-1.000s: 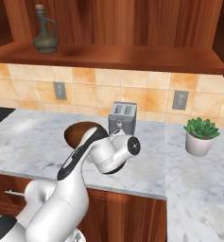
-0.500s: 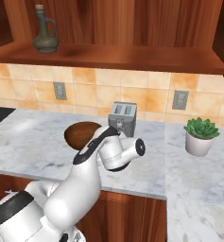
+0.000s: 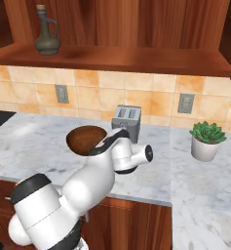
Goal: Retrieve the bottle and the shaker from the cabinet and place them next to the mixing bowl on the counter. Then add garlic from the fridge to the mixing bowl.
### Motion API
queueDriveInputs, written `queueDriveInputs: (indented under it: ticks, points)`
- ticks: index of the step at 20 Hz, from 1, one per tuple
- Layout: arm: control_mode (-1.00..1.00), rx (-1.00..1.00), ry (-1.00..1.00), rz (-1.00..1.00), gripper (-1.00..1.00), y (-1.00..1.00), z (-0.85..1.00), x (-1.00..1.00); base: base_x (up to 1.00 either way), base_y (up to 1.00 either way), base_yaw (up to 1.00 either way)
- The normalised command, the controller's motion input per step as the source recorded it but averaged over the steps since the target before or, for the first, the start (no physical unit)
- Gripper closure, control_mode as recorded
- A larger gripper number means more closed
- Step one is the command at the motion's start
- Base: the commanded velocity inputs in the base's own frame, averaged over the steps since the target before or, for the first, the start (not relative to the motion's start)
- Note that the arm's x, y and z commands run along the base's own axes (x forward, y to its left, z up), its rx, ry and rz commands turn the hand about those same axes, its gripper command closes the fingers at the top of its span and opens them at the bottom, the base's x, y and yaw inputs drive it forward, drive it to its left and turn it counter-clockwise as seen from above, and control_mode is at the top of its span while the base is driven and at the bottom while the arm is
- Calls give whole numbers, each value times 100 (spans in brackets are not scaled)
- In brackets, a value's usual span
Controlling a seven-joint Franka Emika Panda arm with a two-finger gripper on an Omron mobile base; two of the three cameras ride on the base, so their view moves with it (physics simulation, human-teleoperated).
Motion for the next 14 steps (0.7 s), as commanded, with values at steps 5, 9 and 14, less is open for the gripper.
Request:
queueDriveInputs:
  ticks: [5,9,14]
  points:
    - [-100,1,0,0,100,0,-18,11,0,0,0]
    - [-100,1,0,0,100,0,-20,11,0,0,0]
    - [-100,1,0,0,100,0,-21,12,0,0,0]
